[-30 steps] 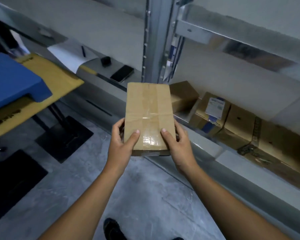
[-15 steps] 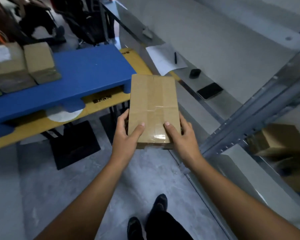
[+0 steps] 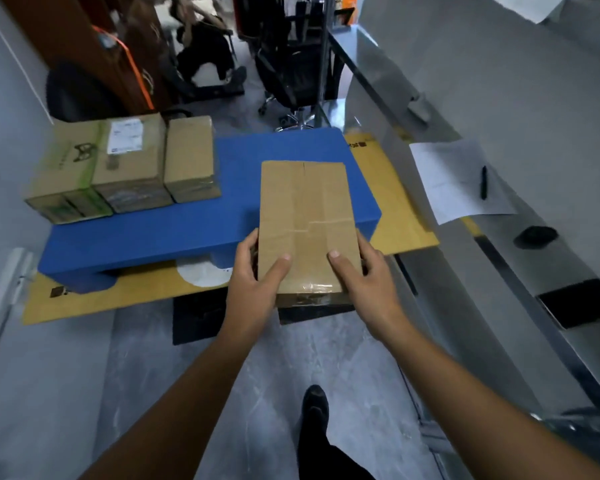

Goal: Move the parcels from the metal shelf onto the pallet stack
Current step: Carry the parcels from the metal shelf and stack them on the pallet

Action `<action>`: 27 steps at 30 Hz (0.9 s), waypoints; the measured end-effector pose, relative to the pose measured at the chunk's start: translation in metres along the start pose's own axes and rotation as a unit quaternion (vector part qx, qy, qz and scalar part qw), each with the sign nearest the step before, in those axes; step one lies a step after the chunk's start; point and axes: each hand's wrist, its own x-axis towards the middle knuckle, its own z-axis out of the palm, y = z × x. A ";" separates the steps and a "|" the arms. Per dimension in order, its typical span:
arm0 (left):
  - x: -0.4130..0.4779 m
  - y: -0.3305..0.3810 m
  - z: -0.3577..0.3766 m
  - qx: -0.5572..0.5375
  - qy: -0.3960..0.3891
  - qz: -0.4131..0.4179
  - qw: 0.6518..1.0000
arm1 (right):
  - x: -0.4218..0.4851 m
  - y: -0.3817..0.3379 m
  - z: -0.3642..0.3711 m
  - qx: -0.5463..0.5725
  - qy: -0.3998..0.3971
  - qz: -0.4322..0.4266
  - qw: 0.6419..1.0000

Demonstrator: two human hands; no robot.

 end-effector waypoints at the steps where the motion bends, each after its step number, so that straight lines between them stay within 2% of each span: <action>1: 0.016 0.000 0.000 0.005 0.004 -0.002 1.000 | 0.018 0.000 0.004 0.001 -0.008 0.004 1.000; 6: 0.093 0.005 -0.001 0.032 0.046 -0.010 0.998 | 0.105 -0.005 0.027 -0.001 -0.051 0.020 0.998; 10: 0.139 0.005 -0.015 0.068 0.042 -0.011 0.997 | 0.160 -0.011 0.052 -0.003 -0.074 0.032 0.997; 19: 0.255 0.005 -0.075 0.175 0.064 0.043 0.982 | 0.255 -0.006 0.121 -0.035 -0.043 0.069 0.996; 27: 0.335 0.003 -0.103 0.186 0.027 0.014 0.982 | 0.317 -0.007 0.173 -0.065 -0.032 0.074 0.995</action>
